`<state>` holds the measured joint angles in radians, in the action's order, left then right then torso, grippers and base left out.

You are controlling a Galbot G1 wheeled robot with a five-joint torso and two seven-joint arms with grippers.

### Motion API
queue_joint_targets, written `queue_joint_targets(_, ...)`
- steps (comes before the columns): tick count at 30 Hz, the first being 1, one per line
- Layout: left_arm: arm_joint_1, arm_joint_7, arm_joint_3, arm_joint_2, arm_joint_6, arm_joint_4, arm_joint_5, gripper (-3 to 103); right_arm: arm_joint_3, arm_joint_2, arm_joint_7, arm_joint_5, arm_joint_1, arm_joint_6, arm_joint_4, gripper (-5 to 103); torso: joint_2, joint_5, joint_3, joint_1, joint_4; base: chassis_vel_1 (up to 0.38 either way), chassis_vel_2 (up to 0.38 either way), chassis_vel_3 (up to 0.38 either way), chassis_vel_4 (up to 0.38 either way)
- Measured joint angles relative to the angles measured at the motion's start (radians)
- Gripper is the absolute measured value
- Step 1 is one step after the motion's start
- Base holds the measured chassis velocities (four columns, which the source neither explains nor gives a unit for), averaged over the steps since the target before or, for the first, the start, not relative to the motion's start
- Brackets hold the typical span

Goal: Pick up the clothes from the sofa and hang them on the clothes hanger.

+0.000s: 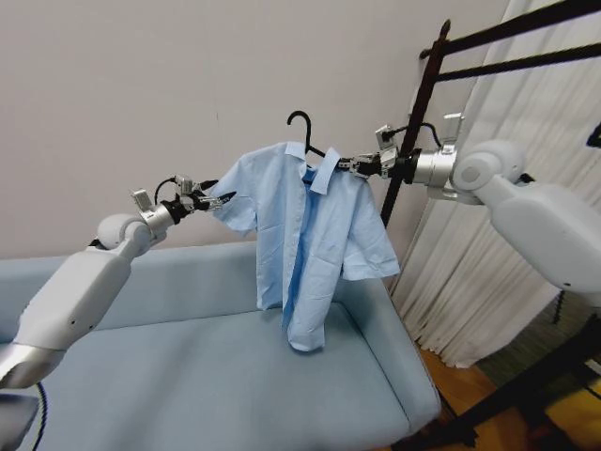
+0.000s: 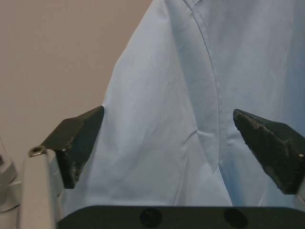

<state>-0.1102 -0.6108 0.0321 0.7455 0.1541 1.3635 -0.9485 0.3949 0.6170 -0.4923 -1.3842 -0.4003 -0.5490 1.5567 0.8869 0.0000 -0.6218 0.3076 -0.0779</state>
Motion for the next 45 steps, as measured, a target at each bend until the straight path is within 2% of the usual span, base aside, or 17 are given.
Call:
queue_joint_targets(1,0.0,-0.005,0.0,0.0,0.001,0.0,0.0,84,0.001,0.002,0.001,-0.002,-0.003,-0.001,0.0,2,0.0,0.0,0.0,0.0,0.0001,0.0,0.0,0.0,0.0)
queue_joint_targets(3,0.0,-0.008,-0.001,0.0,0.002,0.0,0.0,84,0.002,0.003,0.002,-0.003,-0.004,-0.001,0.0,2,0.0,0.0,0.0,0.0,0.0001,0.0,0.0,0.0,0.0)
queue_joint_targets(4,0.001,-0.013,-0.002,0.0,0.002,0.0,0.0,78,0.002,0.004,0.003,-0.005,-0.005,-0.002,0.0,2,0.0,0.0,0.0,0.0,0.0001,0.0,0.0,0.0,0.0)
queue_joint_targets(5,0.002,-0.02,-0.004,-0.001,0.003,-0.001,0.0,68,0.004,0.004,0.007,-0.01,-0.006,-0.003,0.004,2,0.0,-0.0001,0.0,0.0,0.0001,0.0,0.0,0.0,0.0)
queue_joint_targets(7,0.002,-0.021,-0.004,-0.001,0.004,-0.001,0.0,68,0.004,0.004,0.007,-0.012,-0.007,-0.004,0.006,2,0.0,0.0,0.0,0.0,0.0,0.0,0.0,0.0,0.0)
queue_joint_targets(9,0.0,-0.03,-0.004,0.0,0.005,-0.002,-0.001,56,0.005,0.004,0.011,-0.017,-0.007,-0.005,0.009,2,0.0,0.0,0.0,0.0,0.0,0.0,0.0,0.0,0.0)
queue_joint_targets(10,0.0,-0.03,-0.004,0.0,0.005,-0.002,-0.001,56,0.005,0.004,0.011,-0.017,-0.007,-0.005,0.009,2,0.0,0.0,0.0,0.0,0.0,0.0,0.0,0.0,0.0)
queue_joint_targets(14,-0.004,-0.041,-0.004,-0.006,0.006,-0.003,-0.002,34,0.006,0.001,0.013,-0.02,-0.007,-0.005,0.013,2,0.0,0.0,0.0,0.0,0.0,0.0,0.0,0.0,0.0)
queue_joint_targets(16,-0.005,-0.045,-0.003,-0.007,0.006,-0.003,-0.003,34,0.006,0.001,0.014,-0.02,-0.007,-0.005,0.013,2,0.0,0.0,0.0,0.0,0.0,0.0,0.0,0.0,0.0)
queue_joint_targets(19,-0.005,-0.054,-0.002,-0.013,0.006,-0.003,-0.005,18,0.006,0.001,0.014,-0.02,-0.008,-0.005,0.012,2,0.0,0.0001,0.0,0.0,0.0001,0.0,0.0,0.0,0.0)
queue_joint_targets(20,-0.005,-0.054,-0.002,-0.013,0.006,-0.003,-0.005,18,0.006,0.001,0.014,-0.02,-0.008,-0.005,0.012,2,0.0,0.0001,0.0,0.0,0.0001,0.0,0.0,0.0,0.0)
queue_joint_targets(22,-0.004,-0.061,-0.002,-0.016,0.006,-0.005,-0.006,7,0.006,-0.001,0.014,-0.02,-0.008,-0.005,0.013,2,0.0,0.0,0.0,0.0,0.0001,0.0,0.0,0.0,0.0)
queue_joint_targets(24,-0.004,-0.064,-0.001,-0.016,0.006,-0.006,-0.007,3,0.006,-0.001,0.012,-0.018,-0.008,-0.005,0.013,2,0.0,0.0,0.0,0.0,0.0001,0.0,0.0,0.0,0.0)
queue_joint_targets(45,0.007,-0.084,0.011,-0.031,-0.002,-0.045,-0.017,0,0.006,-0.01,-0.004,0.046,-0.005,0.012,-0.019,2,0.0,0.0,0.0,0.0,0.0001,0.0,0.0,0.0,0.0)
